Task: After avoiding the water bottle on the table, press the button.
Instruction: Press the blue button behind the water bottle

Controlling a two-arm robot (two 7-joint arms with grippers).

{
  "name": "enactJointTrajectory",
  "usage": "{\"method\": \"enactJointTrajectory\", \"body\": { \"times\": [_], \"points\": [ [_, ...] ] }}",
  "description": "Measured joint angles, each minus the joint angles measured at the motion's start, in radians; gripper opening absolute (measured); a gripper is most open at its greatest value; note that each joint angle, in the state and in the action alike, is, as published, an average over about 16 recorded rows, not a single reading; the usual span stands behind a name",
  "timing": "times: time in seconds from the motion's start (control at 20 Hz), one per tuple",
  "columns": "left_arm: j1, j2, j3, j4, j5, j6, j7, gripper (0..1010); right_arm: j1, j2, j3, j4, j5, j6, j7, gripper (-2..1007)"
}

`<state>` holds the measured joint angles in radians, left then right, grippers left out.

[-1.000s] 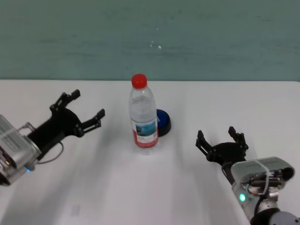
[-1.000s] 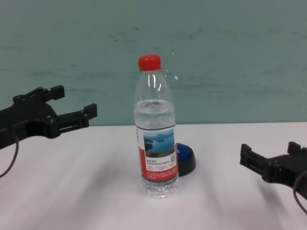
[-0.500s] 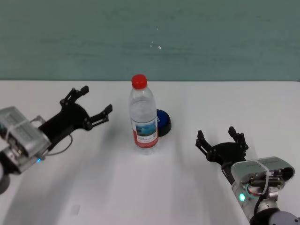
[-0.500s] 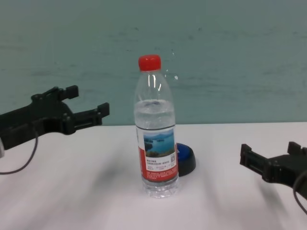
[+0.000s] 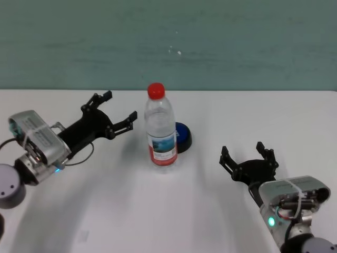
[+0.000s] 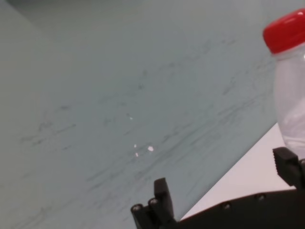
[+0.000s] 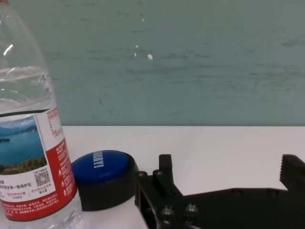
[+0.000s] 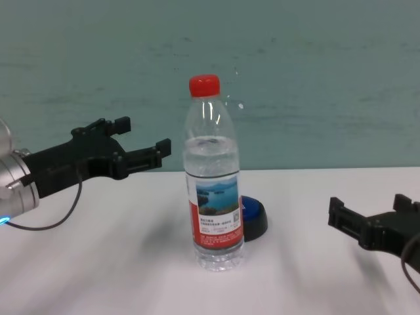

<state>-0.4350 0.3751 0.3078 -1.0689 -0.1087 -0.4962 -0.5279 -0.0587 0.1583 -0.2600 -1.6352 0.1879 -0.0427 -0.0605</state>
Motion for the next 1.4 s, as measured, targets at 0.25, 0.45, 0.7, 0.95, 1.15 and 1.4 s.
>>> {"method": "enactJointTrajectory", "body": {
  "times": [0.25, 0.45, 0.7, 0.95, 1.15, 1.4],
  "points": [
    [-0.027, -0.020, 0.012, 0.043, 0.000, -0.010, -0.002, 1000, 0.000, 0.000, 0.000, 0.000, 0.000, 0.000, 0.000, 1004],
    [-0.039, -0.030, 0.017, 0.064, 0.000, -0.015, -0.002, 1000, 0.000, 0.000, 0.000, 0.000, 0.000, 0.000, 0.000, 1004],
    [-0.048, -0.041, 0.020, 0.083, -0.009, -0.022, -0.009, 1000, 0.000, 0.000, 0.000, 0.000, 0.000, 0.000, 0.000, 1004],
    [-0.056, -0.054, 0.022, 0.108, -0.023, -0.032, -0.019, 1000, 0.000, 0.000, 0.000, 0.000, 0.000, 0.000, 0.000, 1004],
    [-0.061, -0.065, 0.020, 0.133, -0.039, -0.041, -0.028, 1000, 0.000, 0.000, 0.000, 0.000, 0.000, 0.000, 0.000, 1004],
    [-0.064, -0.077, 0.014, 0.166, -0.058, -0.052, -0.038, 1000, 0.000, 0.000, 0.000, 0.000, 0.000, 0.000, 0.000, 1004]
  ]
}}
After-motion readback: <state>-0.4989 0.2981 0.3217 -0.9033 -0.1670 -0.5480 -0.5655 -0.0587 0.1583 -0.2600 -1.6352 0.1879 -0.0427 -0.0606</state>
